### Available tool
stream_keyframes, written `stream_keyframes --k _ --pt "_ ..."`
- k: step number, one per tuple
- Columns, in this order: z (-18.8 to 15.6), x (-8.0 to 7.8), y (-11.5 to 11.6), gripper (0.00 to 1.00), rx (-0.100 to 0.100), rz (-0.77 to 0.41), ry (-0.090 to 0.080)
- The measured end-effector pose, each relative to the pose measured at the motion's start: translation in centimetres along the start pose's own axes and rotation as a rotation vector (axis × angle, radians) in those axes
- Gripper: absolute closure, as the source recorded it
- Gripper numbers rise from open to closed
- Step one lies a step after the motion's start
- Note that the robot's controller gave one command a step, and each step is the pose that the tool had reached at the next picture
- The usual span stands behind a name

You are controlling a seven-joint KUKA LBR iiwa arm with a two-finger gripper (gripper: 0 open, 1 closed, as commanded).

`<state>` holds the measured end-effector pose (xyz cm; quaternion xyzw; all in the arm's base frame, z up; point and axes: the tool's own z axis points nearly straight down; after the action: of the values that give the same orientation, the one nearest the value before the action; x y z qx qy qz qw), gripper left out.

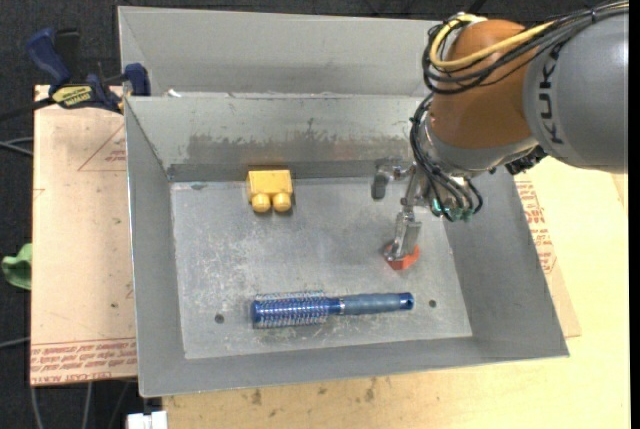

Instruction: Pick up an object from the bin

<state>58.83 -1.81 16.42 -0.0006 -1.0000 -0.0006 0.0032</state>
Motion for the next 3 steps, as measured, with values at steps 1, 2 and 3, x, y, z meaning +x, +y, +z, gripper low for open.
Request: stream_keyframes --k 1,2,3 --pt "9.6 2.5 -7.0 0.0 0.001 0.069 0.0" --pt "9.4 1.0 -3.4 0.0 0.0 -0.031 -0.009" --pt "9.4 -1.3 -8.2 0.0 0.003 -0.076 -0.012"
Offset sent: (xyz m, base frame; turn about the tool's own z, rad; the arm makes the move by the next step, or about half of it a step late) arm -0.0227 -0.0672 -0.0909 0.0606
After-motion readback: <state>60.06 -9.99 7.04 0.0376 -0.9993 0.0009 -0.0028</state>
